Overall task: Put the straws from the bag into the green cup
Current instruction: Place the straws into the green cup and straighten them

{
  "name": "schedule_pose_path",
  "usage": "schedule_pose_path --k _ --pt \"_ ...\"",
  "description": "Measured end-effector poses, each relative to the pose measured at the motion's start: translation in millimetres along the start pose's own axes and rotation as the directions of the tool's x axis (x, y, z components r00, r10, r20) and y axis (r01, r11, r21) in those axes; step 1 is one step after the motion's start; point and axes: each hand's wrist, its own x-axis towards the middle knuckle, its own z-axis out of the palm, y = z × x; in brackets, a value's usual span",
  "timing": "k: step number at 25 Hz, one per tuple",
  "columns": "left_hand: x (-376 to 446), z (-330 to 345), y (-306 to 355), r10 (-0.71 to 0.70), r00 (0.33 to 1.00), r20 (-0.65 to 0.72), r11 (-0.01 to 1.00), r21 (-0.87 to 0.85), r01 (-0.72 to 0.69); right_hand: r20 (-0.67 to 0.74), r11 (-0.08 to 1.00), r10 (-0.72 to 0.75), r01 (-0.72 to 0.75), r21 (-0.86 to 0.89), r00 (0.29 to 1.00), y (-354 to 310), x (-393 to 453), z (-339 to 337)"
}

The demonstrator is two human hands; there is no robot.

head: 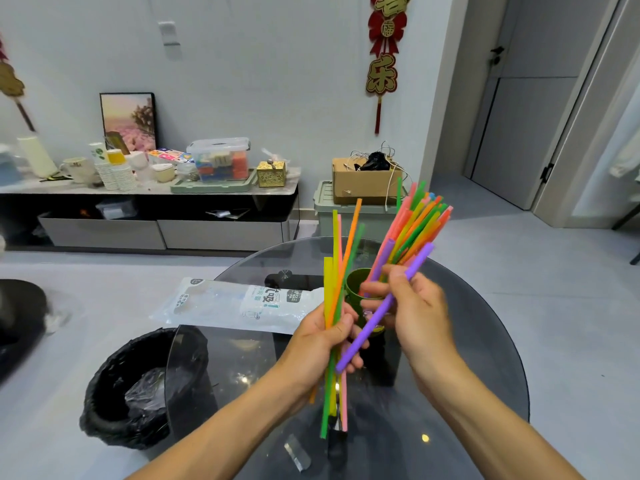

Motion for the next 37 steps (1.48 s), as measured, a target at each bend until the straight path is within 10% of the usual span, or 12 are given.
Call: schedule_pose_path --k 4,8,23,32,37 --pt "2.2 -6.5 1.1 0.114 0.979 -0.167 0.955 0.290 -0.062 -0.109 0.956 -0.237 0.252 0.150 0.965 -16.3 -2.3 -3.4" --pt "-5.0 5.2 0.8 0.344 0.937 -0.059 0.681 0.702 -0.206 0.105 0.925 -0.224 0.245 -0.289 0.969 3.9 -17.3 17.3" --pt "-0.2 0.0 -3.6 0.282 0.959 -0.035 0.669 0.723 -0.170 0.083 0.995 -0.029 0.036 -0.089 0.996 13.7 -8.3 12.6" --pt "3.9 -33.3 -0.7 0.010 0.988 0.153 0.556 0.820 -0.133 -0.245 0.958 -0.052 0.117 0.260 0.968 -26.6 11.4 -11.5" --pt "7.3 -63.5 19.5 -0.043 0.992 0.116 0.671 0.739 -0.057 -0.464 0.901 -0.092 0.272 0.338 0.881 -51.2 31.6 -49.8"
